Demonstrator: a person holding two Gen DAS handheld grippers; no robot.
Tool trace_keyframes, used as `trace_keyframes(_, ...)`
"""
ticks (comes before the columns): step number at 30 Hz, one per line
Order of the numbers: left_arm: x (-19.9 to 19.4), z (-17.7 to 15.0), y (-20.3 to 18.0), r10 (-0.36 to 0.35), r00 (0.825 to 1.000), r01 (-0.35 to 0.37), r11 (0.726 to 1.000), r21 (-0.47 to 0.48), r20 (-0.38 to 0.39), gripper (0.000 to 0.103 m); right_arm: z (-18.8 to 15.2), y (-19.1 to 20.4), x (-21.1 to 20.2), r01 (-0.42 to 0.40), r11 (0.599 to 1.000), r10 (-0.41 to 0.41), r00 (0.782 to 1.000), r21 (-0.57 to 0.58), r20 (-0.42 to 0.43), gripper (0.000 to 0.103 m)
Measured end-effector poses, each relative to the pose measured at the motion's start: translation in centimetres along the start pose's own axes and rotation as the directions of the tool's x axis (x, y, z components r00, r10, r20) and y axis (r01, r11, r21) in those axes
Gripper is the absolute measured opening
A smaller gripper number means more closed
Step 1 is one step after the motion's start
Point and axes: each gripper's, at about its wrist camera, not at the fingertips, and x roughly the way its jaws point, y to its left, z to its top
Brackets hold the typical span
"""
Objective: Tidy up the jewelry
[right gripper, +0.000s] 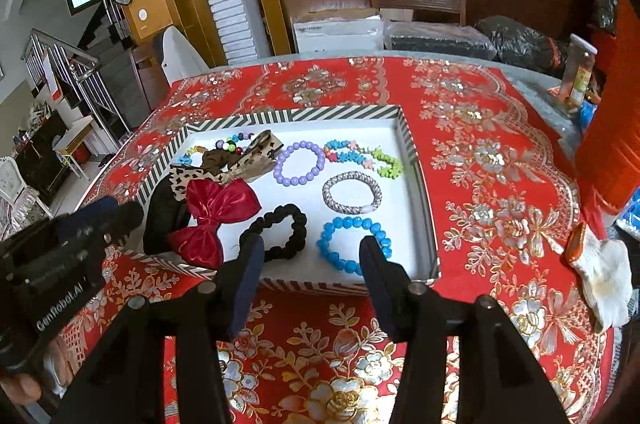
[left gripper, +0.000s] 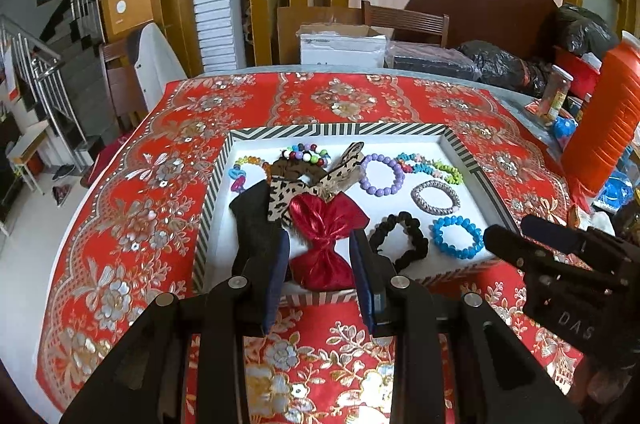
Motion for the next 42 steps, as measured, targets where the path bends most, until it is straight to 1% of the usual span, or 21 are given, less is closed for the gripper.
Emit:
trace_keyframes(3,-0.5,-0.4,0.0,0.014,1.0,-0.014,1.0,0.003,0.004,0.031,0.0,0.0,-0.5,0.005,1.0,-0.005,1.0,-0.002,0.013,0.054)
trace_keyframes(8,-1.0,-0.7,0.1,0.028,1.0,-0.028,1.0,-0.002,0.009,0.031,-0.2,0.3,-0.7,0.001,1.0,-0.001,1.0,-0.008,0.01,0.054)
trace_keyframes(13,-1.3,-0.8,0.3,0.024,1.0,-0.024,1.0,-0.007,0.013,0.031,-0.3,0.5,-1.0,-0.003,1.0,0.003,1.0,-0.012,0.014,0.054)
trace_keyframes(23,-1.5,-1.0,0.5,0.042,0.999,-0.042,0.999,-0.015,0.021,0.031,-0.5,1.1,-0.8,0.01,0.999,-0.01,1.0,-0.033,0.017,0.055)
trace_keyframes(31,-1.6,-0.8,0.4,0.057,0.998,-0.057,0.998,-0.012,0.036,0.031,-0.4,1.1,-0.9,0.019,0.999,-0.017,0.999,-0.037,0.033,0.056)
trace_keyframes(35,-1.7,-0.7,0.4,0.053,0.998,-0.052,0.999,-0.013,0.035,0.031,-0.2,1.1,-1.1,0.02,0.999,-0.018,0.999,-0.039,0.04,0.058)
trace_keyframes(42,-2.2,-0.1,0.4,0.059,0.997,-0.058,0.998,-0.01,0.056,0.031,0.1,1.0,-1.7,0.024,0.999,-0.021,0.998,-0.045,0.056,0.059)
